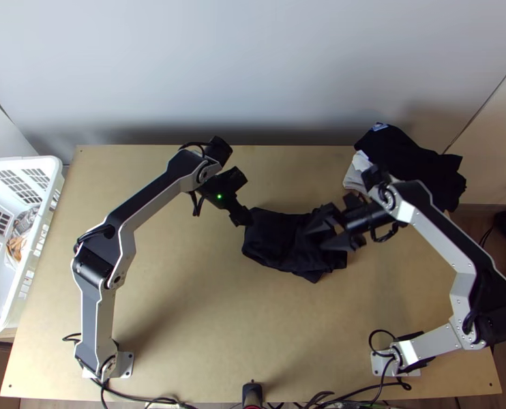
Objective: Fold the t-shirt
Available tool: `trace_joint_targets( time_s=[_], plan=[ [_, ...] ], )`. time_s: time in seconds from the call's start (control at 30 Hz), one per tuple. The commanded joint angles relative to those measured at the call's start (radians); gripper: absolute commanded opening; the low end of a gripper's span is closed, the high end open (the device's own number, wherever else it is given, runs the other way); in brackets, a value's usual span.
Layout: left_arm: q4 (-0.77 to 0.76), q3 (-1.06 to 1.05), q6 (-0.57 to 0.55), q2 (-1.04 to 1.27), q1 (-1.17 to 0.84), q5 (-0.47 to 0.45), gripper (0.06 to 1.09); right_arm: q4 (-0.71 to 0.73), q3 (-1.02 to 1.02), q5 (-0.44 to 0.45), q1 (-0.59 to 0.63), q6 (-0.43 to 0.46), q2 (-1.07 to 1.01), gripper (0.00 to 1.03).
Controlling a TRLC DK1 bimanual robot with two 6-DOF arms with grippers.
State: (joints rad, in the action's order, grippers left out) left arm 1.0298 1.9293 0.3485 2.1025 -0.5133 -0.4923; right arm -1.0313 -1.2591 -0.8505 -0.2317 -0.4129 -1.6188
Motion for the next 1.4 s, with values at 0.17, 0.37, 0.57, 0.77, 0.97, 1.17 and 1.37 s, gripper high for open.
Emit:
trace_joint_targets(
  time_s=[0.17, 0.37, 0.57, 0.77, 0.97, 1.17, 1.37],
  plan=[
    [-0.016, 0.017, -0.002, -0.002, -0.017, 0.011, 1.04, 0.089, -0.232, 0.030, -0.089, -0.009, -0.107, 0.98],
    [-0.073, 0.005, -0.011, -0.022, -0.017, -0.034, 1.04, 0.162, -0.270, 0.027, -0.179, -0.035, -0.194, 0.98],
    [-0.155, -0.013, -0.075, -0.002, -0.036, -0.131, 1.04, 0.168, -0.289, 0.027, -0.189, -0.035, -0.224, 0.98],
    [-0.183, -0.085, -0.043, 0.079, -0.091, -0.129, 1.04, 0.168, -0.289, 0.027, -0.181, -0.038, -0.222, 0.98],
    [-0.208, -0.144, -0.014, 0.114, -0.151, -0.075, 1.04, 0.168, -0.258, 0.027, -0.172, -0.041, -0.224, 0.98],
    [-0.224, -0.158, -0.013, 0.116, -0.159, -0.058, 1.04, 0.157, -0.145, 0.016, -0.087, -0.061, -0.239, 0.98],
    [-0.232, -0.158, -0.014, 0.113, -0.152, -0.052, 1.04, 0.116, -0.008, -0.025, 0.005, -0.070, -0.231, 0.98]
  ],
)
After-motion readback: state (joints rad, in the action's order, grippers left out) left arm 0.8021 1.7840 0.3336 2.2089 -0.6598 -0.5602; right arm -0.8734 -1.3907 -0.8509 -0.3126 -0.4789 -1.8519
